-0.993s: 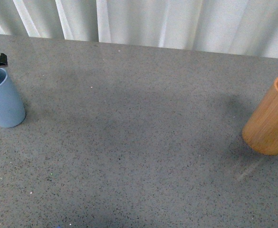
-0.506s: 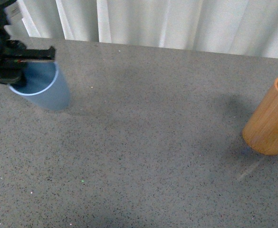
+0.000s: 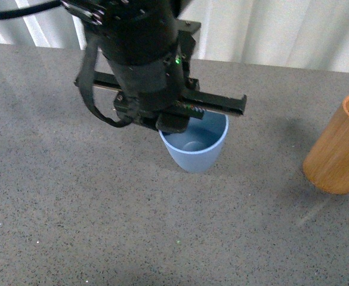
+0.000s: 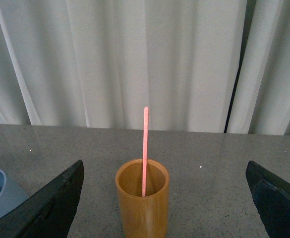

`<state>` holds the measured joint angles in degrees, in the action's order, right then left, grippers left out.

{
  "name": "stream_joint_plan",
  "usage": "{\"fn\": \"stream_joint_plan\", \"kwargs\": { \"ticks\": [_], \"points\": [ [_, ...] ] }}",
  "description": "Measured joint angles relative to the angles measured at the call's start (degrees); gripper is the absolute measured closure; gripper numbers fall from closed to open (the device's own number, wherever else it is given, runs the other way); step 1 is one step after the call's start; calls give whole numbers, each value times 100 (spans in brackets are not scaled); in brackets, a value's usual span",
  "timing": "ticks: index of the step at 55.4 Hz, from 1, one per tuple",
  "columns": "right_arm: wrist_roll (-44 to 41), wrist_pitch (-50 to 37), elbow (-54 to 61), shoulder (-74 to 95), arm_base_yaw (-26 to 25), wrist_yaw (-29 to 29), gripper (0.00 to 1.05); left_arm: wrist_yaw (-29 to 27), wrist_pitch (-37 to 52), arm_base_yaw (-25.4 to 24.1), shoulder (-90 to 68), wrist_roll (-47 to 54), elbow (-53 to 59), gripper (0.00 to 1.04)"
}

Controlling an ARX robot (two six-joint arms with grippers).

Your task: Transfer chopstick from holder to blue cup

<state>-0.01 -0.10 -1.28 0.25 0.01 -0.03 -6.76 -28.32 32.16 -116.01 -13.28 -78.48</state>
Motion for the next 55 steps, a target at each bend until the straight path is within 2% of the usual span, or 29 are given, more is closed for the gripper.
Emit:
{"fn": "stream_joint_plan", "kwargs": {
  "ticks": [16, 28, 39, 52, 55],
  "points": [
    [0, 0, 0, 0, 0, 0, 10, -105, -254, 201, -492, -127, -442, 101],
    [0, 0, 0, 0, 0, 0, 10, 46, -190, 223, -428, -264, -448, 67],
    [0, 0, 0, 0, 0, 0, 10, 184, 96, 120, 68, -358, -109, 40],
    [0, 0, 0, 0, 0, 0, 10, 199, 1110, -286, 1484, -378, 765, 6],
    [2, 0, 0, 0, 0, 0, 10, 221, 1517, -424, 1956, -334, 1113, 6]
  ]
}}
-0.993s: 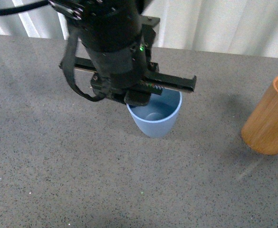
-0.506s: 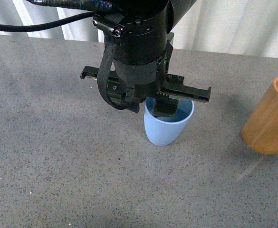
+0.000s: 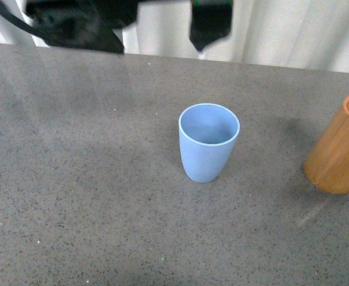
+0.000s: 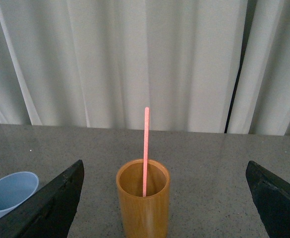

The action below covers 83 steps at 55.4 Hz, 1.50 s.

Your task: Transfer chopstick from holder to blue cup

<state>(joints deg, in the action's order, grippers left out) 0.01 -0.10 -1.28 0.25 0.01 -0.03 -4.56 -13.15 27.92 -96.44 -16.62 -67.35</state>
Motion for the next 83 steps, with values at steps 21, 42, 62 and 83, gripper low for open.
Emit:
{"fn": "stream_joint_plan", "kwargs": {
  "ticks": [21, 42, 62, 83],
  "points": [
    [-2, 0, 0, 0, 0, -2, 10, 122, 3257, -2328, 5416, 1504, 4719, 65],
    [-2, 0, 0, 0, 0, 0, 10, 450, 3305, -2776, 6725, 1615, 5855, 101],
    [-2, 0, 0, 0, 0, 0, 10, 455, 2957, -2780, 7617, 1617, 6365, 101],
    [-2, 0, 0, 0, 0, 0, 10, 459, 2680, -2780, 8229, 1626, 6629, 101]
  ]
}}
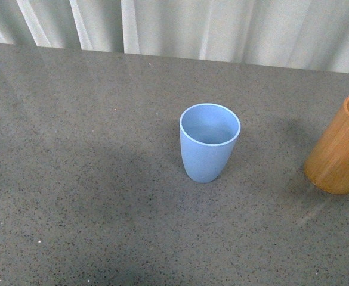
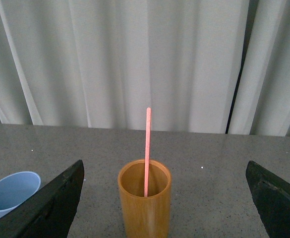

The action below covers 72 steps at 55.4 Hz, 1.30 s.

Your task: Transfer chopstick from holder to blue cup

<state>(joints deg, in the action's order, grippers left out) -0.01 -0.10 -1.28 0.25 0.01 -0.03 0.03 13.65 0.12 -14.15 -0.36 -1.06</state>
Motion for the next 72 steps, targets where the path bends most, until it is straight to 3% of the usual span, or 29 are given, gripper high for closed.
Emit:
{"fn": "stream_joint_plan", "kwargs": {
  "ticks": [16, 20, 25, 29, 33, 45, 51, 55, 61, 72],
  "points": [
    [0, 0, 0, 0, 0, 0, 10, -2, -356, 0, 424, -2, 0, 101],
    [0, 0, 0, 0, 0, 0, 10, 4, -1062, 0, 949, 2, 0, 101],
    [0, 2, 0, 2, 0, 2, 10, 2, -1329, 0, 1377, 9, -2, 101],
    [323, 1121, -455, 627, 74, 625, 10, -4, -1344, 0, 1390, 7, -2, 101],
    [439, 1652, -789, 1539, -87, 658, 10, 2, -1360, 0, 1394, 9, -2, 101],
    [203, -337, -1088, 3753, -1274, -459, 10, -2, -1362, 0, 1397, 2, -2, 100],
    [87, -2103, -1322, 5547, -1698, -1121, 10, -2, -1362, 0, 1397, 7, 0, 77],
    [44, -2769, -1624, 6566, -1711, -1462, 10, -2, -1362, 0, 1397, 7, -2, 62],
    [59, -2741, -2184, 7407, -1707, -1818, 10, -2, -1362, 0, 1397, 7, -2, 44],
    [-39, -1867, -3615, 8500, -1486, -2448, 10, 0, -1362, 0, 1397, 9, -2, 7]
  ]
}}
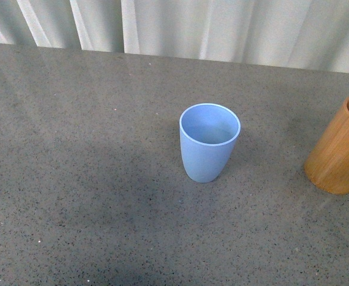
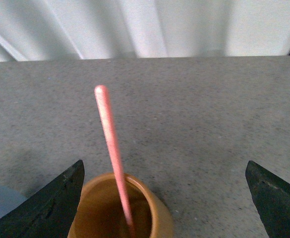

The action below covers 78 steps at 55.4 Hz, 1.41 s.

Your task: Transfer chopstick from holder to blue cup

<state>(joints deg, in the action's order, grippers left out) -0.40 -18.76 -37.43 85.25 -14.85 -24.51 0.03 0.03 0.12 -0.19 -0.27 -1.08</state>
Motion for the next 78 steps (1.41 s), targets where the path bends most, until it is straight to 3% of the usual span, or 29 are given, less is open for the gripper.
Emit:
{"fn": "stream_joint_plan", "kwargs": {
  "ticks": [9, 26, 37, 58, 78],
  "points": [
    [-197, 463, -695, 518, 197, -334, 10, -2, 0, 0, 0, 4, 0, 7],
    [-824, 857, -1408, 1316, 625, -343, 11, -2, 0, 0, 0, 2, 0, 7],
    [-890, 942, -1718, 1759, 769, -308, 48, -2, 0, 0, 0, 2, 0, 7],
    [-846, 984, -1718, 1834, 866, -452, 103, -2, 0, 0, 0, 4, 0, 7],
    [-599, 1346, -1832, 1314, 612, -719, 103, -2, 0, 0, 0, 4, 0, 7]
  ]
}}
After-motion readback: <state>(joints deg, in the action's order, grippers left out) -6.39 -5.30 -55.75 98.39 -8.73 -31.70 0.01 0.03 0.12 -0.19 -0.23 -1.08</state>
